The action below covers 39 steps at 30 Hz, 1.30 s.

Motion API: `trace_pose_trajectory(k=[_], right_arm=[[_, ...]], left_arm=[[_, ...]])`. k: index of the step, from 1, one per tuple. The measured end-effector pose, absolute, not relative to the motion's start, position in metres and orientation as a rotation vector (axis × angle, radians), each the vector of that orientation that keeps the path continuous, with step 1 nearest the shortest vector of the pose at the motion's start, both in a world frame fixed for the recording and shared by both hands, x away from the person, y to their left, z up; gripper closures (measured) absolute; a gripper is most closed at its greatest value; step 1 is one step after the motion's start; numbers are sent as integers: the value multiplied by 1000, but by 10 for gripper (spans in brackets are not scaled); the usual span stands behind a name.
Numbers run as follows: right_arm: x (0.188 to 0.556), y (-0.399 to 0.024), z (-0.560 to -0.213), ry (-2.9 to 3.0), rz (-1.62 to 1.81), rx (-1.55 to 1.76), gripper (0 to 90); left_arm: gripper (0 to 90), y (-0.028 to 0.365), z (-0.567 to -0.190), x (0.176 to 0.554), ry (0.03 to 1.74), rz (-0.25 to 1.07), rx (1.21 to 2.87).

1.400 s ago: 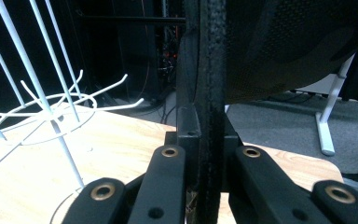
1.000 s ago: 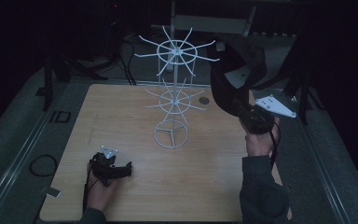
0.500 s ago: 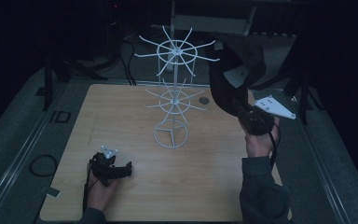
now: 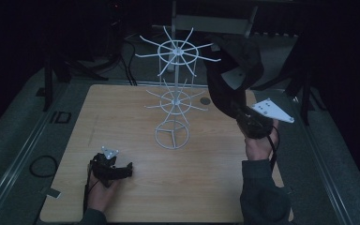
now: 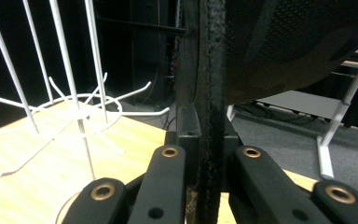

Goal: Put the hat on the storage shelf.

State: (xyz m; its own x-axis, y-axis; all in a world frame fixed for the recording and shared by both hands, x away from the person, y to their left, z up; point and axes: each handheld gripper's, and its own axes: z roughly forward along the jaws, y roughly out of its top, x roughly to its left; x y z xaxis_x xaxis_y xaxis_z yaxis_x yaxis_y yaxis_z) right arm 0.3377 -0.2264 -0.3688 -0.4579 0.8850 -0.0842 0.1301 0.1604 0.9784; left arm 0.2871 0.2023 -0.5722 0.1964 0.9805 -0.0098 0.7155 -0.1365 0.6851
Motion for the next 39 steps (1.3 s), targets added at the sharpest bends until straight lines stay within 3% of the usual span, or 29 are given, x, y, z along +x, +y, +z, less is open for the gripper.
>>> trace_pose_trajectory(k=[28,36,38,39], right_arm=[[341,-207,-392,1843,1169,842,836],[342,-198,-397,1904,1081,763,772],[342,-197,-398,1914,1101,757,725],[342,-196,-397,1928,1122,751,657]], left_arm=[[2,202,-572,287,1578,614,1915],[2,202,-572,287,1577,612,1917],[2,202,-572,287,1577,614,1916],[2,202,-572,287,1577,615,1918]])
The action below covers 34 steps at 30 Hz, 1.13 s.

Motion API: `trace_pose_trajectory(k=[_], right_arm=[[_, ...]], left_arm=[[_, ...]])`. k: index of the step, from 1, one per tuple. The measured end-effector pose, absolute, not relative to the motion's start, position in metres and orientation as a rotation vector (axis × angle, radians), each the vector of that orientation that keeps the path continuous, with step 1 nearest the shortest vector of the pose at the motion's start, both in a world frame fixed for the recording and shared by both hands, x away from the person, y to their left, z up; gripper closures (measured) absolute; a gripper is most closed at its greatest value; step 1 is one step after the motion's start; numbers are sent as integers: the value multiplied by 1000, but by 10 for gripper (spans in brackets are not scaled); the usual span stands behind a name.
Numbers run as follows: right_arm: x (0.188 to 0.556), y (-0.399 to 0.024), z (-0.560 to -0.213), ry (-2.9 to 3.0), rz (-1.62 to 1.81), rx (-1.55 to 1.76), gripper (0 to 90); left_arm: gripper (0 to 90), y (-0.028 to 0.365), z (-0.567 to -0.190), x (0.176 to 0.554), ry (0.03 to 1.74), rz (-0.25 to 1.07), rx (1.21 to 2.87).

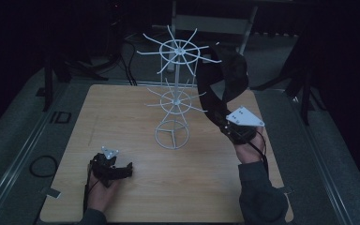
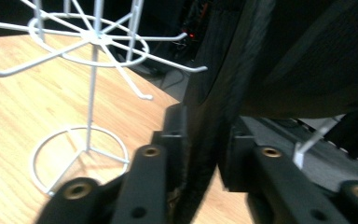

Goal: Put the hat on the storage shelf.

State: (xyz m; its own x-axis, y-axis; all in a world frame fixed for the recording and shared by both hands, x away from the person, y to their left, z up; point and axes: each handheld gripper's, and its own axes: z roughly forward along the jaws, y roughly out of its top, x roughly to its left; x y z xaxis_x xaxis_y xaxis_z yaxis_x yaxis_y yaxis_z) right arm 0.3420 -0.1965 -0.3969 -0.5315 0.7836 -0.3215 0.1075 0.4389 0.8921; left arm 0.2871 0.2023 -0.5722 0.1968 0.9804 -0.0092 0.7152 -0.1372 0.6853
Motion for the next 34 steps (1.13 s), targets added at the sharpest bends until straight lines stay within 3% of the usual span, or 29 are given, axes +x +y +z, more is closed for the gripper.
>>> trace_pose_trajectory(k=[13,18,34], right_arm=[[342,-196,-397,2013,1196,756,331],[343,-197,-398,2018,1215,782,248],[343,-214,-405,2022,1265,883,202]], left_arm=[[2,202,-572,287,1577,617,1917],[2,202,-572,287,1577,617,1917],[2,202,-572,287,1578,616,1916]])
